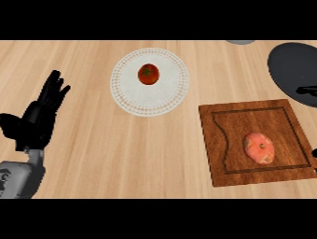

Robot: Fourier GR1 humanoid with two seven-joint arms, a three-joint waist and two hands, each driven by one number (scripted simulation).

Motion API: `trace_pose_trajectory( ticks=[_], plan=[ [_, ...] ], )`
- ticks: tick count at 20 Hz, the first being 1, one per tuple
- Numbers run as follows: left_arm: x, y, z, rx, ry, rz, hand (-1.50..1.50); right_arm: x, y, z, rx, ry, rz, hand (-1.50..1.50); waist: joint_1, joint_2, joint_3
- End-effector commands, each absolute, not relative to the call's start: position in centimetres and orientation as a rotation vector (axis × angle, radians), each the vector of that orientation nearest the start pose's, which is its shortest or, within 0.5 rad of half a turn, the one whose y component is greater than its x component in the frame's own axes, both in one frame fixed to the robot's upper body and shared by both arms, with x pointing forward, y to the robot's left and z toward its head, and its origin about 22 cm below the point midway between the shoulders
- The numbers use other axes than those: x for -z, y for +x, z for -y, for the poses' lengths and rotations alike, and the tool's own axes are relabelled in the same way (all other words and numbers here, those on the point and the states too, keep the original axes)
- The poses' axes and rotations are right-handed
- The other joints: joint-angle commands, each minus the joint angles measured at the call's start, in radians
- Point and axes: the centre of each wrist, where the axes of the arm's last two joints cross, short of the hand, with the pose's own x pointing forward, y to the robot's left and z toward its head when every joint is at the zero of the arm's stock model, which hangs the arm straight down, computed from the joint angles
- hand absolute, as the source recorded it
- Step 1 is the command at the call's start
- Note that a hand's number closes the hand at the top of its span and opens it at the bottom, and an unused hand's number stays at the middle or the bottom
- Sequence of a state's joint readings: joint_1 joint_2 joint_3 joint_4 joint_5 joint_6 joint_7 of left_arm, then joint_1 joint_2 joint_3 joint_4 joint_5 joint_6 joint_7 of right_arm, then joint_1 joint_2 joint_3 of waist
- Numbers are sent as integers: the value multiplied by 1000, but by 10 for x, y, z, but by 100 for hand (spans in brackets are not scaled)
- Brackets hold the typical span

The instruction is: Pick the squash from the cutting board and place it in the pan

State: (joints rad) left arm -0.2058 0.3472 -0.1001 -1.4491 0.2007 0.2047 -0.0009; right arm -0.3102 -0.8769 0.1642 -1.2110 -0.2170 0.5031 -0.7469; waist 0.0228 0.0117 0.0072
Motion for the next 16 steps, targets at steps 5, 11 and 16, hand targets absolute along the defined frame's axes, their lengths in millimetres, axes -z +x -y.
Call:
trace_pose_trajectory(
  ticks=[5, 11, 16],
  plan=[
    [-54, 302, -260, 70, 173, 1631, 0, -204, 310, 444, -1390, 116, 1848, -150, 10, -2, -5],
    [-56, 311, -267, 56, 178, 1628, 0, -235, 327, 434, -1477, 67, 1817, -150, 6, -4, -7],
    [-58, 304, -272, 73, 182, 1632, 0, -230, 342, 411, -1541, 28, 1865, -150, 5, -7, -7]
  ],
)
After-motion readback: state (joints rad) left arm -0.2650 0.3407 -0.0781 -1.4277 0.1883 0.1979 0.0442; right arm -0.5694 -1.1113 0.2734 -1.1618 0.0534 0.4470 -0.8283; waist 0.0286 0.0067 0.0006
